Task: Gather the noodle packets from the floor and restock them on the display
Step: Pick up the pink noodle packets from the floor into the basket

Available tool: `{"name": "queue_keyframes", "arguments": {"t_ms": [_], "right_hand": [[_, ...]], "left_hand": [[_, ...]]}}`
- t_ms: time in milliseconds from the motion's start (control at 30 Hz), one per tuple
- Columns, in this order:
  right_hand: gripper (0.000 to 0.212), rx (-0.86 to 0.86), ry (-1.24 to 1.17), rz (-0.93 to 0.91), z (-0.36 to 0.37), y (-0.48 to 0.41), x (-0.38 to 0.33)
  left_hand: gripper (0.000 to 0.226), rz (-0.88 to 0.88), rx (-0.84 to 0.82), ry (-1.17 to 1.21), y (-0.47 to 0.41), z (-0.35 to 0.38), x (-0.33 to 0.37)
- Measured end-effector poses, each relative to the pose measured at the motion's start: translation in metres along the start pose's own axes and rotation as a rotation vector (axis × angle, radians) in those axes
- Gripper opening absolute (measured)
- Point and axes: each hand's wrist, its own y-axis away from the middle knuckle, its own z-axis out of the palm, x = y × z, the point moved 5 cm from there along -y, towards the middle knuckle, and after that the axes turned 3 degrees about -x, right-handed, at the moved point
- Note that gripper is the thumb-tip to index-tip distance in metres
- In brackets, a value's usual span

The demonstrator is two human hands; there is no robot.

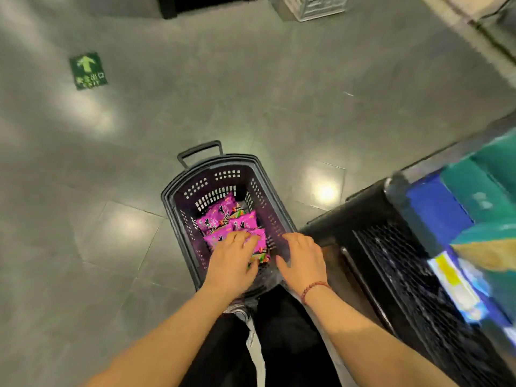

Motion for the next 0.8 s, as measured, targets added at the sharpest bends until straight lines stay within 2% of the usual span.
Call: {"name": "queue_keyframes", "arguments": {"t_ms": [67, 133, 300, 567, 667, 800], "right_hand": [[0.044, 0.051, -0.042, 0.071, -0.016, 0.039, 0.007], [0.047, 0.079, -0.069, 0.133, -0.021, 0.072, 0.012], [0.053, 0.265, -0.143, 0.439, -0.038, 0.180, 0.049], [0.054, 0.437, -0.254, 0.891, -0.041, 0.376, 0.129], [0.051, 0.537, -0.298, 1.059, -0.025, 0.475, 0.159], [0.054, 0.599, -0.349, 1.244, -0.005, 0.608, 0.184]], "left_hand": [[0.052, 0.166, -0.044, -0.064, 0.010, -0.005, 0.026], [0.055, 0.258, -0.098, -0.101, 0.018, -0.003, 0.040], [0.054, 0.533, -0.207, -0.177, 0.035, 0.006, 0.116], [0.055, 0.951, -0.311, -0.322, 0.092, 0.057, 0.296], [0.058, 1.103, -0.356, -0.363, 0.143, 0.094, 0.372], [0.055, 1.326, -0.385, -0.297, 0.233, 0.141, 0.472]]}}
